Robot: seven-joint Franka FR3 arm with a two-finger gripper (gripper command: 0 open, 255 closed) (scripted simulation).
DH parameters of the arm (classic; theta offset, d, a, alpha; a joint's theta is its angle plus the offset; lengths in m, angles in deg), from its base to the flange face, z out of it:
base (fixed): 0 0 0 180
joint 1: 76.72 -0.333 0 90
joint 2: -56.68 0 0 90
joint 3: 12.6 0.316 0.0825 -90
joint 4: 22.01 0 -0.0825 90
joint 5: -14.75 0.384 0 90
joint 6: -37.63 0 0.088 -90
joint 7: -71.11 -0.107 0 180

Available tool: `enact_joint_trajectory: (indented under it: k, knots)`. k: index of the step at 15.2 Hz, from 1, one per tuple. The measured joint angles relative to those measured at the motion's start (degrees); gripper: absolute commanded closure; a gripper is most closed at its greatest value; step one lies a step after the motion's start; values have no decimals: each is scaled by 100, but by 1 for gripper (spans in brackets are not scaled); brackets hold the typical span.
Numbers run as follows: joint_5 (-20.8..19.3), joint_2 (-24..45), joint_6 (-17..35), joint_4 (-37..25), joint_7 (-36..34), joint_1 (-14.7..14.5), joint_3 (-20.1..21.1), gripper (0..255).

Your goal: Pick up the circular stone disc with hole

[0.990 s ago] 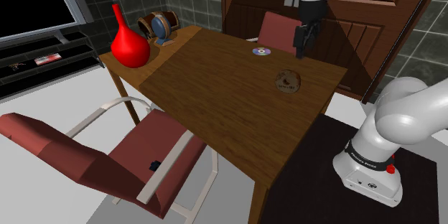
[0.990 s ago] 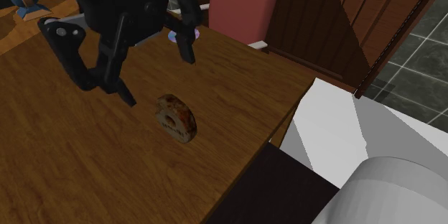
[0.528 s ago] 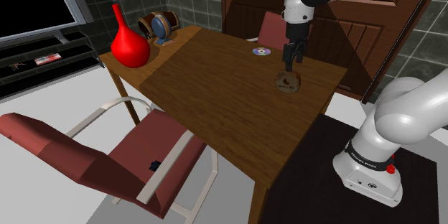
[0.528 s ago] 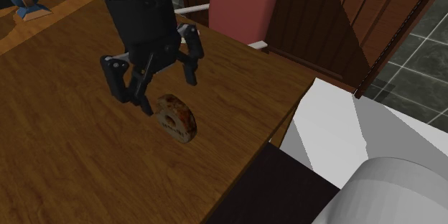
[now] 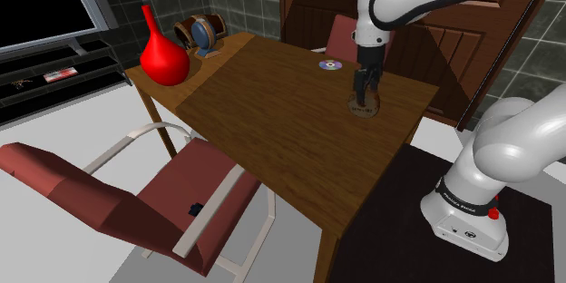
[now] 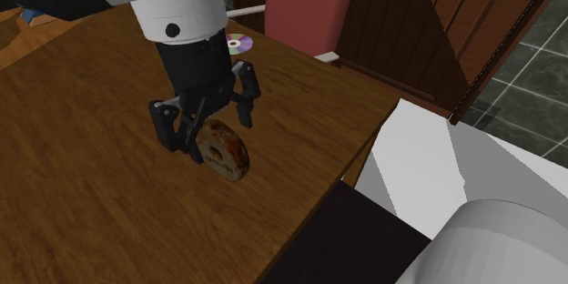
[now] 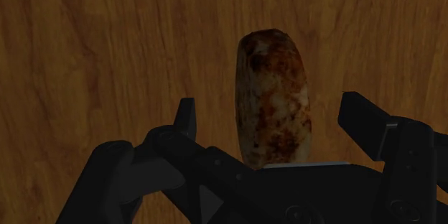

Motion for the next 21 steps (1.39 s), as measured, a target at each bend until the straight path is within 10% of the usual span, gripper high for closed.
enact_joint_trajectory:
  k: [1,2,21]
  knots:
    - [2,16,71,55,3,-1,-1,0]
    - [7,22,99,77,-4,-5,5,255]
    - [8,-97,-519,-426,-41,-10,20,255]
